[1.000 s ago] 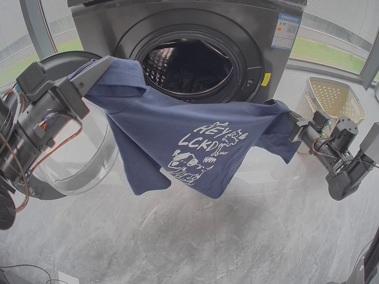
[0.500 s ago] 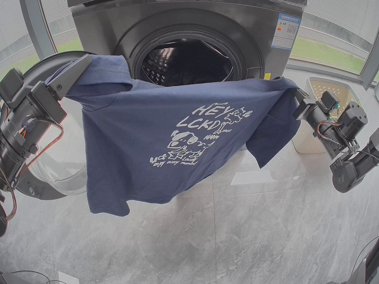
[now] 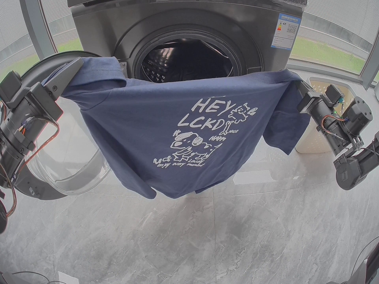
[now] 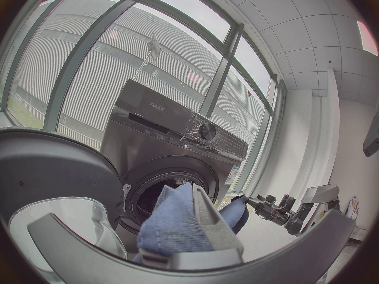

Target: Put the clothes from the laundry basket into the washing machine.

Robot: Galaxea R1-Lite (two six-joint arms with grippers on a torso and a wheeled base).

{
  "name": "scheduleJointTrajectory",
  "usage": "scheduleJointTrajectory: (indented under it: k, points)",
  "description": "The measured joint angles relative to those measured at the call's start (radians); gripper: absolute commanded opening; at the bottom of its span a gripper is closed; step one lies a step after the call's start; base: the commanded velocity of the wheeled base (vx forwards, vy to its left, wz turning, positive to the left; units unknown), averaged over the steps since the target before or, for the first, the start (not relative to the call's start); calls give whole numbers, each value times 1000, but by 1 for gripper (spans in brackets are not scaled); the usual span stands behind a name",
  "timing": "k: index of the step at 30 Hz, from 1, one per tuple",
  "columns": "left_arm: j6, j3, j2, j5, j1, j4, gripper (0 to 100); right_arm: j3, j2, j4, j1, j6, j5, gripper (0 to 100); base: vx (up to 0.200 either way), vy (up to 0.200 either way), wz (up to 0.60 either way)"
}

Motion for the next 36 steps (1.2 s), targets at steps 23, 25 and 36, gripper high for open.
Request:
scheduleJointTrajectory:
  k: [23,25,36]
  points:
    - [16,-34,150,26,-7,-139,0,11,-65,0,101,-3,-61,0,0,0,0]
    - [16,-35,154,26,-8,-139,0,11,-67,0,101,-3,-61,0,0,0,0]
    - [17,-37,164,25,-22,-139,0,19,-73,1,106,-1,-64,0,0,0,0]
